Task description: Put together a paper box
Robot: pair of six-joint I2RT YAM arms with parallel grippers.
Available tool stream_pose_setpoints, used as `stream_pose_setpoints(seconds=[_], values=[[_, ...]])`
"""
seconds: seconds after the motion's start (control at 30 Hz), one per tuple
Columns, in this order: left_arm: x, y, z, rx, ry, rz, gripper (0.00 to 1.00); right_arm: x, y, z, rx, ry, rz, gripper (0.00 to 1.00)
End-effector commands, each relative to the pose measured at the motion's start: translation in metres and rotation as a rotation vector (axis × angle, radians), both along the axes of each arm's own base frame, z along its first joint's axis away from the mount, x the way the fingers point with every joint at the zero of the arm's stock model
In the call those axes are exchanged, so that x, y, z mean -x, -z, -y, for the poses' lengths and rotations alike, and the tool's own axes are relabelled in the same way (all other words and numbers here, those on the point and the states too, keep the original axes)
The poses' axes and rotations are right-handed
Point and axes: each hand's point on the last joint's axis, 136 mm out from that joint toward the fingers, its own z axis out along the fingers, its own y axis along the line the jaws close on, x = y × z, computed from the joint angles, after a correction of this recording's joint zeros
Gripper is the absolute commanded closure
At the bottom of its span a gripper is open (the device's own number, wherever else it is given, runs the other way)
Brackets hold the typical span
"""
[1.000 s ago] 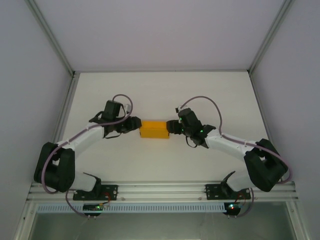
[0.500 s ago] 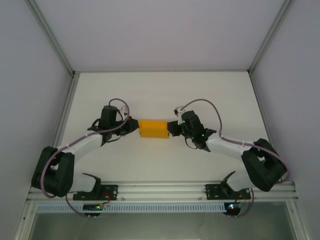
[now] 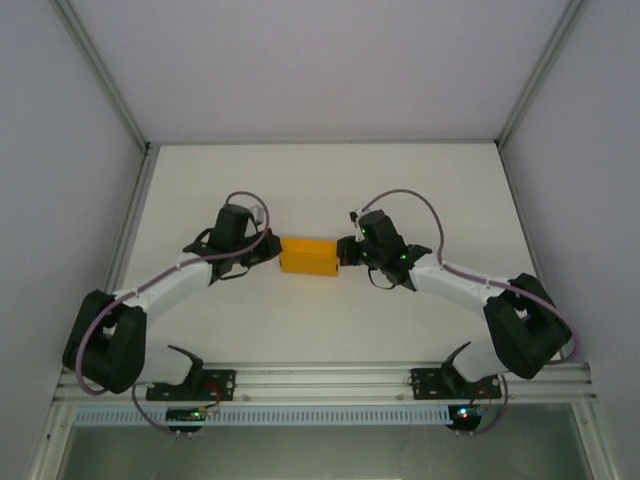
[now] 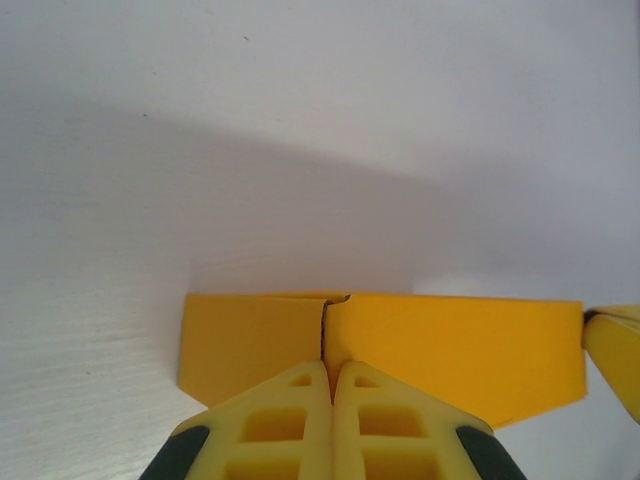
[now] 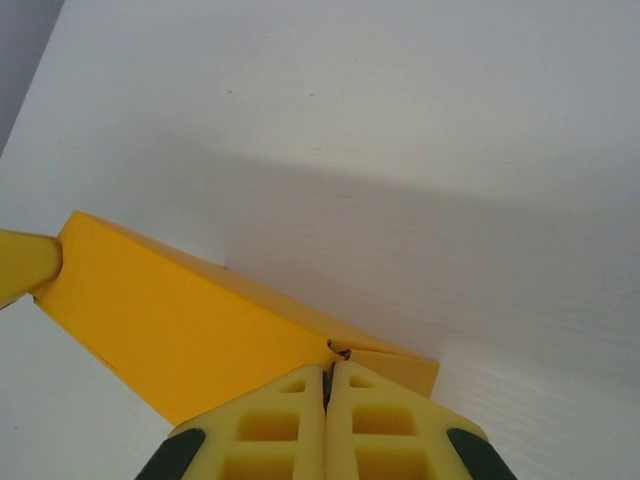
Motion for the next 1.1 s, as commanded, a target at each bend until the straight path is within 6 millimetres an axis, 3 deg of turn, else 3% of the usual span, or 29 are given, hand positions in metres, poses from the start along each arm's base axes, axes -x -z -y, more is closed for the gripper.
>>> stream_pose_setpoints(seconds=[0.0, 0.2, 0.23, 0.33, 0.5, 0.57, 0.73, 0.77, 0.9, 0.97, 1.07], values=[[0.046, 0.047, -0.007, -0.173, 0.072, -0.201, 1.0, 0.066, 0.075, 0.018, 0.176, -0.084, -0.342, 1.0], [0.036, 0.031, -0.007, -0.227, 0.106, -0.165, 1.0, 0.049, 0.053, 0.011, 0.161, -0.101, -0.284, 0.99], [0.035, 0.027, -0.008, -0.241, 0.113, -0.161, 0.94, 0.046, 0.05, 0.012, 0.163, -0.096, -0.279, 0.97], [0.029, 0.017, -0.006, -0.259, 0.135, -0.135, 0.57, 0.035, 0.039, 0.016, 0.163, -0.074, -0.25, 0.92], [0.02, 0.0, -0.001, -0.26, 0.162, -0.082, 0.52, 0.013, 0.015, 0.02, 0.133, -0.048, -0.181, 0.83], [0.014, -0.009, 0.0, -0.266, 0.163, -0.055, 0.47, 0.005, 0.004, 0.021, 0.125, -0.042, -0.149, 0.75], [-0.002, -0.037, 0.003, -0.248, 0.154, 0.038, 0.04, -0.016, -0.026, 0.024, 0.117, -0.04, -0.071, 0.55], [-0.004, -0.043, 0.004, -0.241, 0.154, 0.059, 0.0, -0.02, -0.031, 0.025, 0.114, -0.037, -0.059, 0.52], [-0.009, -0.06, -0.002, -0.227, 0.137, 0.096, 0.0, -0.026, -0.053, 0.018, 0.084, -0.112, 0.016, 0.3], [-0.01, -0.063, -0.011, -0.234, 0.113, 0.101, 0.0, -0.023, -0.067, 0.009, 0.088, -0.249, 0.127, 0.01], [-0.011, -0.066, -0.037, -0.269, 0.037, 0.109, 0.0, -0.008, -0.076, -0.004, 0.16, -0.528, 0.349, 0.01]])
